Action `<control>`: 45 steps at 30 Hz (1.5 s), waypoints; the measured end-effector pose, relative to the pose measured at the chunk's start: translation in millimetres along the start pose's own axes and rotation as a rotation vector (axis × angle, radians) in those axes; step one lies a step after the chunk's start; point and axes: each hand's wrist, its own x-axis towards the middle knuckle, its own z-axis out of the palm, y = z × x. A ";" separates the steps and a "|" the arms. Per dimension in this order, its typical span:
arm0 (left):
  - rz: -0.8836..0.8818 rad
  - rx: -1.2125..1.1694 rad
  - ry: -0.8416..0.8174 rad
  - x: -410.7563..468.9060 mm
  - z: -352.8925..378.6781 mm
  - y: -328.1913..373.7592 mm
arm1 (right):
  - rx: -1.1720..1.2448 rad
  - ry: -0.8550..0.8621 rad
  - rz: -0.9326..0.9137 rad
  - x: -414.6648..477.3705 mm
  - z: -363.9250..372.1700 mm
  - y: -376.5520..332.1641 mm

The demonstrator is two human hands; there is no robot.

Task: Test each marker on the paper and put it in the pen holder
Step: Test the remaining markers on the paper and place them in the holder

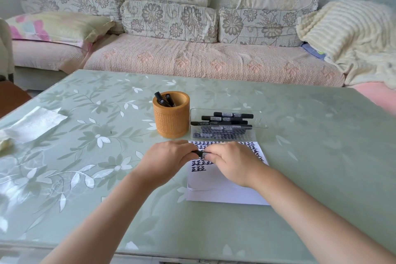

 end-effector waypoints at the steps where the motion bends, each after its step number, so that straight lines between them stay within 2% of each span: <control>1: -0.042 -0.052 -0.024 -0.1 0.5 1.0 | -0.047 0.042 -0.045 -0.4 0.5 1.1; 4: -0.163 -0.222 -0.123 3.3 0.0 1.3 | -0.205 0.142 -0.175 0.7 -0.1 2.7; 7: -0.189 -0.316 -0.171 4.2 -0.4 1.2 | -0.189 0.153 -0.198 1.3 -0.2 3.1; 11: -0.060 -0.180 0.002 3.3 -2.4 -3.7 | -0.005 0.032 0.029 0.1 -1.7 5.2; 14: -0.079 -0.136 0.089 0.9 -2.8 -14.5 | 0.018 0.003 0.055 -2.7 -6.3 9.9; 20: -0.225 -0.020 0.027 -7.0 18.7 -25.2 | 0.118 -0.004 0.099 -6.0 -1.0 16.4; 24: -0.255 0.026 0.093 -6.6 21.1 -23.5 | 0.242 0.016 0.081 -8.6 -3.0 10.9; 29: -0.304 0.024 0.068 -7.1 26.1 -20.0 | 0.313 0.082 0.041 -8.2 -0.2 11.3; 33: -0.305 0.054 0.072 -6.5 29.4 -16.6 | 0.268 0.015 0.054 -11.0 -4.9 12.2; 37: -0.169 -0.092 0.219 -11.4 24.0 -7.8 | 0.236 0.044 -0.006 -16.6 -2.2 13.9; 39: -0.051 -0.163 0.199 -17.0 22.2 -1.2 | 0.335 0.099 0.010 -18.4 0.2 10.7; 43: 0.053 -0.215 0.098 -30.3 24.3 11.0 | 0.732 0.125 0.270 -19.7 6.4 4.6; 45: 0.059 -0.187 0.091 -35.1 26.1 11.8 | 0.819 0.145 0.336 -20.2 12.0 3.9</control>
